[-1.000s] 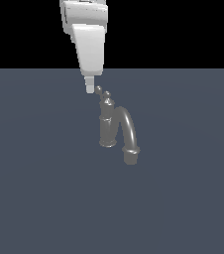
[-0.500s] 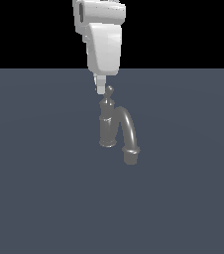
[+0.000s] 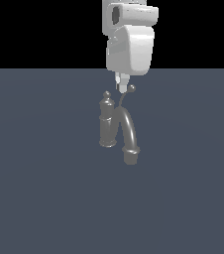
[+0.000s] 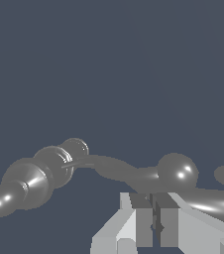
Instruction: Turn on the faucet by rotating a designated handle.
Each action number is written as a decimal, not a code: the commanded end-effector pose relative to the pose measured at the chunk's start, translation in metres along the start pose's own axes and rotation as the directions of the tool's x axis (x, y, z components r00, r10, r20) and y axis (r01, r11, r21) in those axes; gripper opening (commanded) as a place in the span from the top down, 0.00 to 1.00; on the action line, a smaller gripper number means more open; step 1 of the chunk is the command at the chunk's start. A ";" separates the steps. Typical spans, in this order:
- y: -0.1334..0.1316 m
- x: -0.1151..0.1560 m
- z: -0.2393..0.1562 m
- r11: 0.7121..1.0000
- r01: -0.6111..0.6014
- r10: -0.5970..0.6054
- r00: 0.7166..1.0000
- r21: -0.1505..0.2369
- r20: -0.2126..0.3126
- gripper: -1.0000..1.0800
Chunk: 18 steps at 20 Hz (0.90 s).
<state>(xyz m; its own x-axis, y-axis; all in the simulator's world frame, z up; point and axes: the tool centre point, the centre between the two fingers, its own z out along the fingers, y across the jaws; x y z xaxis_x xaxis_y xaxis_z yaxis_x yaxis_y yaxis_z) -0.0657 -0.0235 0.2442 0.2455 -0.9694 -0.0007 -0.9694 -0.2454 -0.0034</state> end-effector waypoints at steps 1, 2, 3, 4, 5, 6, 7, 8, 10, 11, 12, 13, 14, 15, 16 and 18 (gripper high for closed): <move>0.005 0.027 0.001 1.000 -0.027 0.027 1.000 -0.003 -0.001 1.00; 0.005 0.033 0.002 1.000 -0.027 0.027 1.000 -0.003 -0.001 1.00; 0.005 0.033 0.002 1.000 -0.027 0.027 1.000 -0.003 -0.001 1.00; 0.000 0.013 0.000 1.000 0.002 -0.002 1.000 0.000 0.001 1.00; -0.003 0.016 0.000 1.000 0.001 -0.001 1.000 0.000 0.001 1.00; -0.005 0.019 0.000 1.000 0.000 0.000 1.000 0.000 0.001 1.00; -0.007 0.022 0.000 1.000 -0.001 0.001 1.000 0.000 0.001 1.00; -0.009 0.025 0.000 1.000 -0.002 0.002 1.000 0.000 0.000 1.00; -0.014 0.031 0.000 1.000 -0.004 0.004 1.000 0.000 0.000 1.00; -0.016 0.034 0.000 1.000 -0.005 0.005 1.000 -0.001 0.000 1.00; -0.018 0.037 0.001 1.000 -0.006 0.006 1.000 -0.001 0.000 1.00; -0.020 0.040 0.001 1.000 -0.007 0.007 1.000 -0.001 0.000 1.00; -0.022 0.043 0.001 1.000 -0.008 0.008 1.000 -0.001 0.000 1.00; -0.024 0.045 0.001 1.000 -0.009 0.009 1.000 -0.001 0.000 1.00; -0.026 0.048 0.001 1.000 -0.010 0.010 1.000 -0.001 0.000 1.00; -0.030 0.054 0.001 1.000 -0.012 0.012 1.000 -0.001 0.000 1.00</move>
<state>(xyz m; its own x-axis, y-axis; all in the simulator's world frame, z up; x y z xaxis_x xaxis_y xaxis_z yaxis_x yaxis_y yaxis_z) -0.0269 -0.0518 0.2441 0.2569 -0.9664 -0.0037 -0.9664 -0.2569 -0.0017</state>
